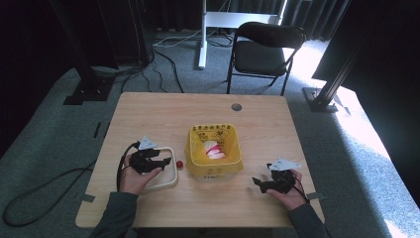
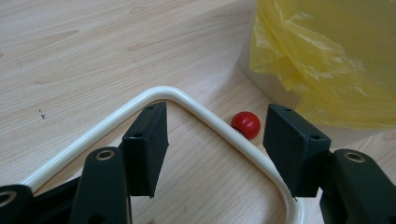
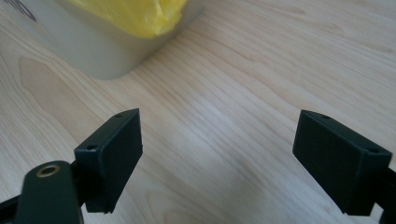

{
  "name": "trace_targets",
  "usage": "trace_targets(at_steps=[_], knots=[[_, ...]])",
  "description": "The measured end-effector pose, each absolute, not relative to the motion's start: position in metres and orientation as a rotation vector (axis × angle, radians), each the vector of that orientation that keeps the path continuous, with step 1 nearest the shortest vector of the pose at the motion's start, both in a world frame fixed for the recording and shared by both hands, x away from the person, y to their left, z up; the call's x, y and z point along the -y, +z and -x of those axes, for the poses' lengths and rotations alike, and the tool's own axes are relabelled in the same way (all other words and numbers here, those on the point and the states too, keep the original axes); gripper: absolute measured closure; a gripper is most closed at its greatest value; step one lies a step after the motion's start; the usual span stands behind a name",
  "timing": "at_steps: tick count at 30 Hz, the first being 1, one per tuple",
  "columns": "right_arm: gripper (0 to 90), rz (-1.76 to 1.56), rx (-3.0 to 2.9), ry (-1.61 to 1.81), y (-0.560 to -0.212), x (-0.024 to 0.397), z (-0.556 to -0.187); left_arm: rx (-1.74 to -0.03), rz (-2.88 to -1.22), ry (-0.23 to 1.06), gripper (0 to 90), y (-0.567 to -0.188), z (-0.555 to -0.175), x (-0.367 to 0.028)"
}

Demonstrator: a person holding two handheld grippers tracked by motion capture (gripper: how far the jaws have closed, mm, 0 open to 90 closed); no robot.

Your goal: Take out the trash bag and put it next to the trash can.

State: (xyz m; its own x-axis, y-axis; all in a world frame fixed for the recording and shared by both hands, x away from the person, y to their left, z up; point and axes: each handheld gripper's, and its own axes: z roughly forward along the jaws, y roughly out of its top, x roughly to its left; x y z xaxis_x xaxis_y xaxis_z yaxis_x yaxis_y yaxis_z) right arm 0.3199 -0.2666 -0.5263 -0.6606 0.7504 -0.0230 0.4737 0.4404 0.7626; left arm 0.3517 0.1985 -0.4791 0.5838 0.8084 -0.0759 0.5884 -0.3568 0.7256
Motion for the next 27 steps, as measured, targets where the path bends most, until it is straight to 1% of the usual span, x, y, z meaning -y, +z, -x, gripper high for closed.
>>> trace_targets(at_steps=[16,21,26,27], knots=[[15.2,-0.981,-2.357,1.089,-0.523,0.245,-0.33,-1.107,-2.09,0.395,40.8,-0.482,-0.352,-0.197],[21.0,-0.946,-2.364,1.09,-0.521,0.238,-0.333,-1.103,-2.092,0.39,40.8,-0.483,-0.352,-0.196],[22.9,-0.923,-2.365,1.094,-0.521,0.232,-0.335,-1.103,-2.092,0.387,40.9,-0.484,-0.352,-0.196],[25.1,-0.919,-2.366,1.099,-0.52,0.23,-0.335,-1.103,-2.092,0.387,40.9,-0.484,-0.352,-0.196]])
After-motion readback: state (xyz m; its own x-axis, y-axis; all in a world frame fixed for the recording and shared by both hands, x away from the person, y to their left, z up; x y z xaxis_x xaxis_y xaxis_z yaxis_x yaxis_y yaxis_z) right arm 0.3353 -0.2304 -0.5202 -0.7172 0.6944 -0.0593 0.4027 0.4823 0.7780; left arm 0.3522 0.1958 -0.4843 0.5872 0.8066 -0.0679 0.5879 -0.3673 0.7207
